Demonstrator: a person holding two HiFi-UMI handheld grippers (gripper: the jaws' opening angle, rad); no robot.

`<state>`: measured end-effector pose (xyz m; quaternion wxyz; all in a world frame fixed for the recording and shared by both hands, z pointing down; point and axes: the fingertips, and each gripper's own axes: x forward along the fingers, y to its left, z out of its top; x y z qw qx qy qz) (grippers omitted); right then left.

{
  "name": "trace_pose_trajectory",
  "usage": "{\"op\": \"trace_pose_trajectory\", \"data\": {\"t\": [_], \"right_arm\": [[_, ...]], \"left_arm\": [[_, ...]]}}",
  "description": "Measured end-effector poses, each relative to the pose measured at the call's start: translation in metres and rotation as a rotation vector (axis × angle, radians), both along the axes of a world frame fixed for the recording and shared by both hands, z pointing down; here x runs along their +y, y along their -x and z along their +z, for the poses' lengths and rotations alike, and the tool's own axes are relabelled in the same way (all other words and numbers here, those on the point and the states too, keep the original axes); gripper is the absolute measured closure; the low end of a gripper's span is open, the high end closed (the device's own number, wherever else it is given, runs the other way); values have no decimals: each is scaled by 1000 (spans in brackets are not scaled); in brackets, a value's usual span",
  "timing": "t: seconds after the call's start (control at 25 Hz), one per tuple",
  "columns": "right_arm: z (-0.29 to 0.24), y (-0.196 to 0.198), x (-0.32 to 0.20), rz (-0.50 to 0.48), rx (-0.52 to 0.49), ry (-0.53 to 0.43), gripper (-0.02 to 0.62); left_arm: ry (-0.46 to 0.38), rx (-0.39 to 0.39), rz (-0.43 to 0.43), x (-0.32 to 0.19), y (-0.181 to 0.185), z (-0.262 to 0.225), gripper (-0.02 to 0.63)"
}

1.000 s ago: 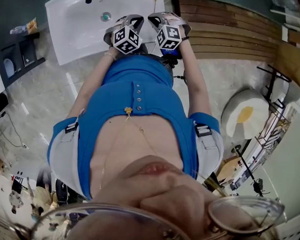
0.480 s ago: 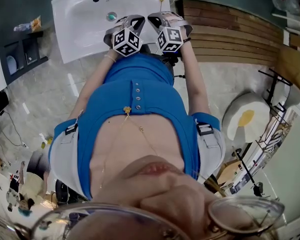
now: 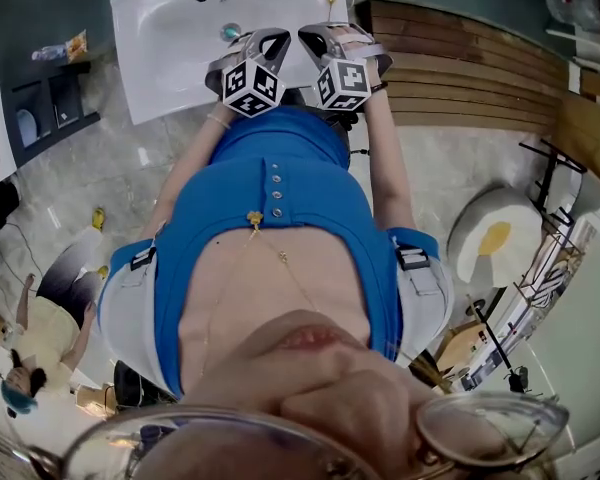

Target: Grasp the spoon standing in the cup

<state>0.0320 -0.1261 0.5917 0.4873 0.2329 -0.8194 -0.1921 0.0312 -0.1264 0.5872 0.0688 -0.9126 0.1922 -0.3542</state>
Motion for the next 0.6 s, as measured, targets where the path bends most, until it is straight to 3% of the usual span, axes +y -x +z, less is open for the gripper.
{"op": "trace_pose_trajectory", "data": {"t": [0.6], "right_arm": [[-34,16,-10,74,-87,-37,592]], "left_arm": [[-33,59,-54,-8,16,-35,606]]}}
